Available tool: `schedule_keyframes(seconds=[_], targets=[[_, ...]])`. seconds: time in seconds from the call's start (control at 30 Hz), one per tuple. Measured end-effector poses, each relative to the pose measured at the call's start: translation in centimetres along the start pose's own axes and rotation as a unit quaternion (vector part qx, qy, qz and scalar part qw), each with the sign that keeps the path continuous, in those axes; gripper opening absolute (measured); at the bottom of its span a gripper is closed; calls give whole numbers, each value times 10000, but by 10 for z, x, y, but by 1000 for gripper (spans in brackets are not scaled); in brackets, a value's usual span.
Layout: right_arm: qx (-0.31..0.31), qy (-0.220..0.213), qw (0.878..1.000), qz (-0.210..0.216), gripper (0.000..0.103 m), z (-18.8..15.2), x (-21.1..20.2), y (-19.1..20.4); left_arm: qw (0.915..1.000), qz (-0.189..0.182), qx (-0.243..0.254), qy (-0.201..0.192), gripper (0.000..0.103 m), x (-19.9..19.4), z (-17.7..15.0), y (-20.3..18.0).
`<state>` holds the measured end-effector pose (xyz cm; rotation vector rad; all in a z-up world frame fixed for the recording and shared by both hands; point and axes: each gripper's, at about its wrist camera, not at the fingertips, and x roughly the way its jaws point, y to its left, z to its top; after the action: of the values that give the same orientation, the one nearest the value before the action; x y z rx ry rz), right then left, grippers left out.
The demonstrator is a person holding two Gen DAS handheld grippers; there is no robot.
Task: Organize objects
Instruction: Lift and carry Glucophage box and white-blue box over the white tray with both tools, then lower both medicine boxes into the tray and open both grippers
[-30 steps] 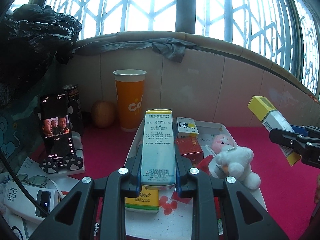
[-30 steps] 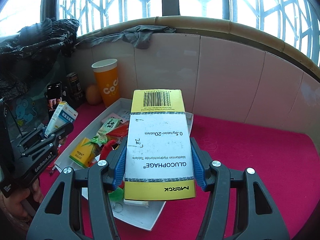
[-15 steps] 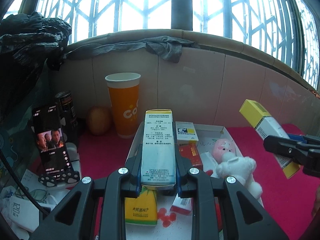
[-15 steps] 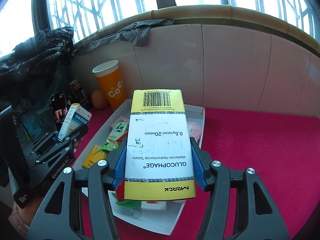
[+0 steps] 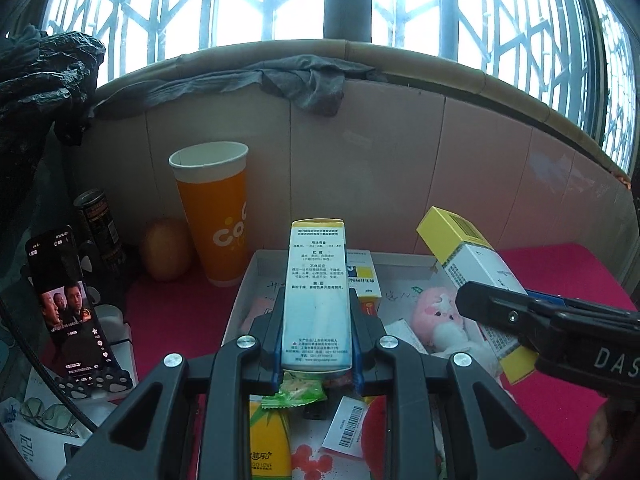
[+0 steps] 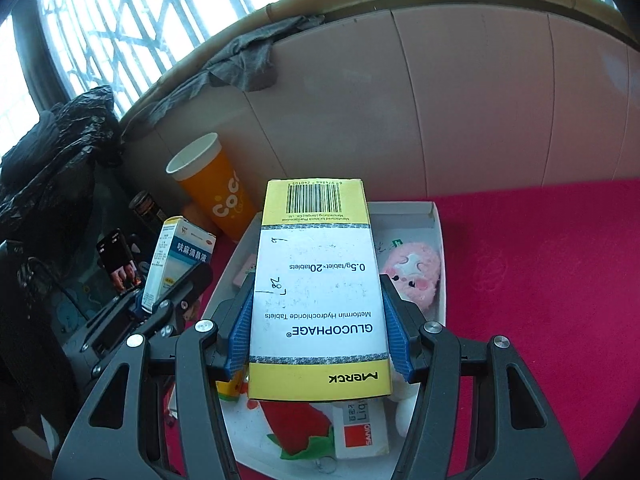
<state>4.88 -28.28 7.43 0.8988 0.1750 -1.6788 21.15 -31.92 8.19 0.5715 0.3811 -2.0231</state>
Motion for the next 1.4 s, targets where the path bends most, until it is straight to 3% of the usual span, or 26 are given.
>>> schedule_keyframes(seconds=[0.37,0.8,0.83,0.87,0.9,0.93,1.07,1.4], targets=[[100,-40,9999,-109,57,7,14,-3,9996,-124,-127,240,24,33,4,5],[173,134,9998,44,57,7,34,-5,9990,-120,-50,424,26,51,-4,2],[161,144,9997,83,58,6,35,-4,9989,-131,-69,436,42,52,-4,2],[153,140,9997,97,62,6,35,-3,9990,-114,-86,430,73,51,-4,2],[157,127,9997,110,76,5,35,-3,9991,-81,-93,401,88,50,-4,2],[160,106,9997,140,83,5,35,-3,9994,-48,-89,329,103,48,-4,2],[65,-78,9998,152,86,3,27,-1,9995,253,11,189,103,36,-1,-1],[-42,-225,9995,200,86,-4,9,4,9994,303,-133,66,103,17,-2,-2]])
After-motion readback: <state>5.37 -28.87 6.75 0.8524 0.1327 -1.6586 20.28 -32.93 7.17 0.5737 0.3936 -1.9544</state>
